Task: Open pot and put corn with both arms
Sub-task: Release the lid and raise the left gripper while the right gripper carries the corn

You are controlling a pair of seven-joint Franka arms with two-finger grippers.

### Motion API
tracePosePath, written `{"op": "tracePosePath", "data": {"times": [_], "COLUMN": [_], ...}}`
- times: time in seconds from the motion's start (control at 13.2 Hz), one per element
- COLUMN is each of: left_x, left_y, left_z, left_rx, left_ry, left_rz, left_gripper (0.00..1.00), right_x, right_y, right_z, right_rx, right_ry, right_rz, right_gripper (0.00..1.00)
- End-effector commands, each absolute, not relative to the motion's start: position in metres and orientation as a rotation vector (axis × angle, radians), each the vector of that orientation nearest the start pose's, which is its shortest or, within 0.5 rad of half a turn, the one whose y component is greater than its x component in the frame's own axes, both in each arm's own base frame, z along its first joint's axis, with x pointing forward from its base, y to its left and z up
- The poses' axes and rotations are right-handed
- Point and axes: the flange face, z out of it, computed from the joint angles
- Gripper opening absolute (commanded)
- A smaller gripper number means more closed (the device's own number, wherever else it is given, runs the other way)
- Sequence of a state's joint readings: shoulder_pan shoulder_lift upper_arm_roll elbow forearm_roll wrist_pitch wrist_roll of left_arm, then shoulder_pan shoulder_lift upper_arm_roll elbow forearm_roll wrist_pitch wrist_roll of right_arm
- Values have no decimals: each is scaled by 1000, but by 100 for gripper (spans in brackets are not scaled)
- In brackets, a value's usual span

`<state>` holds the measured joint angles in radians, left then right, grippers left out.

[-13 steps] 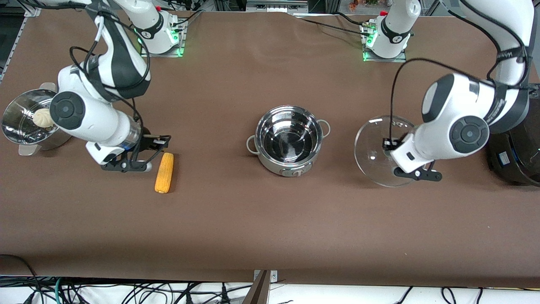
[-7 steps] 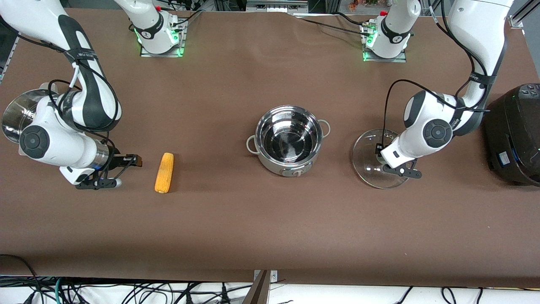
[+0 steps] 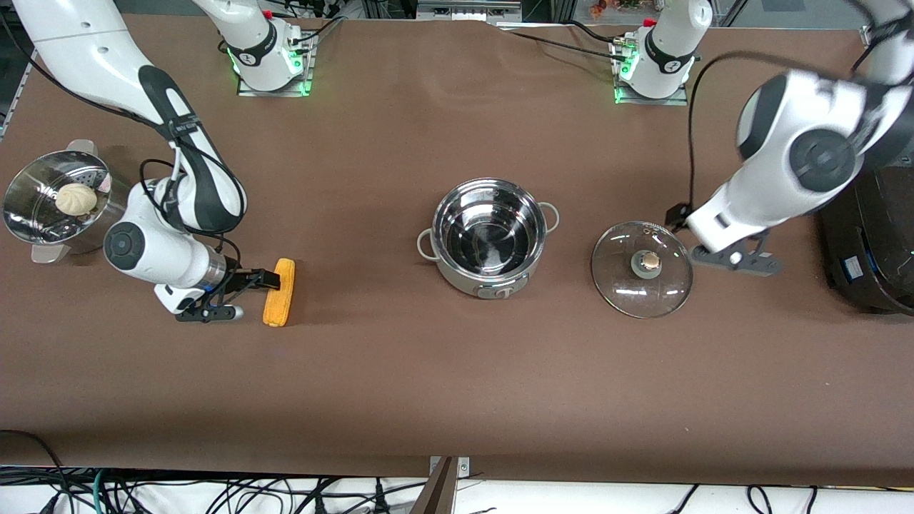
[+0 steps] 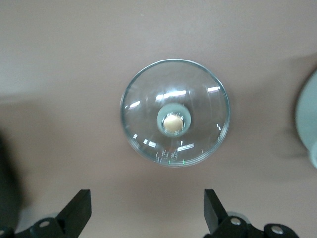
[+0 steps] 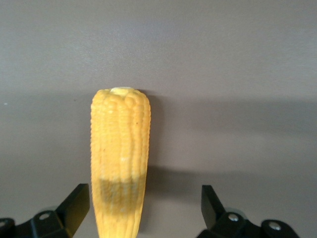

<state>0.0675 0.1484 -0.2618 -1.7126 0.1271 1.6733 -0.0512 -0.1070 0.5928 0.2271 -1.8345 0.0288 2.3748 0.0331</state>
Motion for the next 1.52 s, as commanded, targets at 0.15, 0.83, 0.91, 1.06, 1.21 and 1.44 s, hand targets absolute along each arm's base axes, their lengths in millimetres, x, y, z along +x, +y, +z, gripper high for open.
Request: {"op": "tracePosePath", "data": {"times": [0.15,0.83,0.91,1.06,1.21,1.44], "left_x": [542,541,548,550,555,556], "left_y": [-91,-88,-75,-69,-59,-46], "left_z": [619,632,628,620,609,607], "left_rx": [-3034,-3139,-3150,-3158,-3149,-3143], "left_ry": [223,177,139,126,84,48], "left_rz": [201,86,17,-15,-11,-10], "left_gripper": [100,100,100,100,100,100], "right_x": [630,624,624,609,588,564], "right_y": [108,130,134,182,273,405], "right_z": [187,218,253,358,451,479], "right_rx": [-2978,-2994,-3003,-3004,-2992,-2999], "right_ry": [41,19,2,-9,117,160], "right_rz": [22,7,9,36,98,45], "right_gripper": [94,0,0,0,0,0]}}
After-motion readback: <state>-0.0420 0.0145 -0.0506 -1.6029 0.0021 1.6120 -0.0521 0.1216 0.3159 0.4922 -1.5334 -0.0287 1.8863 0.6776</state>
